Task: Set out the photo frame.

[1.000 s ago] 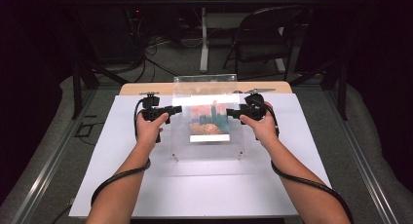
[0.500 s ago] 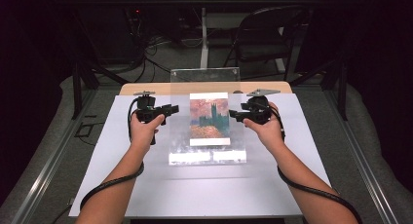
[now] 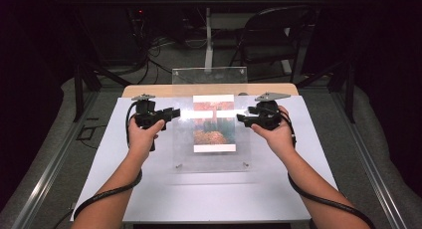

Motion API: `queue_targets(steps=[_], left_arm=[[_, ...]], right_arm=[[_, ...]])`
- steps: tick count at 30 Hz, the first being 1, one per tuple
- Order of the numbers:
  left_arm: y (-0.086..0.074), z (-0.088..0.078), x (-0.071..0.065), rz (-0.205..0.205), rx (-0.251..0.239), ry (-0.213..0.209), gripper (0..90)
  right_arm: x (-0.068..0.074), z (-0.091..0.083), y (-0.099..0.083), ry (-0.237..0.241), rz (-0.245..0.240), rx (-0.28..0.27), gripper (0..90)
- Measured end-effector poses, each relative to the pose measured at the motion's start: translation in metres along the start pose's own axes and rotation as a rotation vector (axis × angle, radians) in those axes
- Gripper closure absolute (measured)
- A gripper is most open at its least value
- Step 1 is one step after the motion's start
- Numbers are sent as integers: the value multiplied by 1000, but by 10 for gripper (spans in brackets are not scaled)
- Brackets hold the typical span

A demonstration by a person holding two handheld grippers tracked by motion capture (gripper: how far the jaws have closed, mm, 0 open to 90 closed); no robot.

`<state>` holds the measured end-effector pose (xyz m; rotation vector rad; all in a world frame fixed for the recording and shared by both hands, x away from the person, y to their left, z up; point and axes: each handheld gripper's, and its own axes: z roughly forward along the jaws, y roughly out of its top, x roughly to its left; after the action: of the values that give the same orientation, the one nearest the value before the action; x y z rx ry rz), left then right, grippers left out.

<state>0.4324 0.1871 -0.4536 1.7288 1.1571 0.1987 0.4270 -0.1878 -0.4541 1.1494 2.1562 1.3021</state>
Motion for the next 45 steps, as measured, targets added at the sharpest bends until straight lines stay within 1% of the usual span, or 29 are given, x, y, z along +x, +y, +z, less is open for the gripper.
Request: queue_targets(steps=[1,2,3,5,7,8,10,11,13,15,16,19,22,24,27,33,36,40,45], left_arm=[[0,0,0,0,0,0,634],[0,-2,-3,16,-2,5,634],[0,-2,-3,16,-2,5,634],[-1,-5,-5,32,0,2,636],[-2,-8,-6,32,-11,-5,650],[-3,-11,-8,33,-15,-12,656],[-4,-13,-8,33,-19,-14,660],[-4,-15,-9,37,-20,-17,664],[-5,-18,-10,38,-27,-22,677],[-7,-22,-11,42,-32,-29,682],[-7,-23,-12,43,-35,-32,689],[-9,-28,-15,55,-39,-38,695],[-12,-34,-18,75,-45,-43,702],[-14,-37,-19,75,-53,-53,712],[-16,-41,-21,73,-60,-63,723],[-21,-50,-24,91,-71,-88,740],[-23,-54,-27,99,-73,-88,746],[-25,-58,-30,118,-70,-91,754],[-28,-64,-34,127,-65,-98,768]], right_arm=[[0,0,0,0,0,0,445],[1,-4,0,2,2,4,461],[1,-4,0,2,2,4,461],[2,-7,-1,2,3,-2,477],[3,-13,-1,8,0,-6,503],[3,-14,-2,8,-2,-14,510],[4,-16,-2,8,-1,-12,515],[5,-18,-2,6,-5,-12,517],[9,-22,-2,-1,-29,-14,524],[10,-24,-2,-3,-33,-17,528],[12,-27,-2,-3,-48,-16,537],[14,-31,-3,-3,-50,-22,552],[17,-37,-5,-2,-42,-41,578],[20,-43,-6,0,-38,-51,599],[21,-46,-7,5,-36,-56,612],[24,-56,-12,23,-30,-79,651],[26,-60,-14,29,-32,-88,667],[27,-66,-17,43,-18,-95,690],[29,-72,-21,55,-14,-108,710]])
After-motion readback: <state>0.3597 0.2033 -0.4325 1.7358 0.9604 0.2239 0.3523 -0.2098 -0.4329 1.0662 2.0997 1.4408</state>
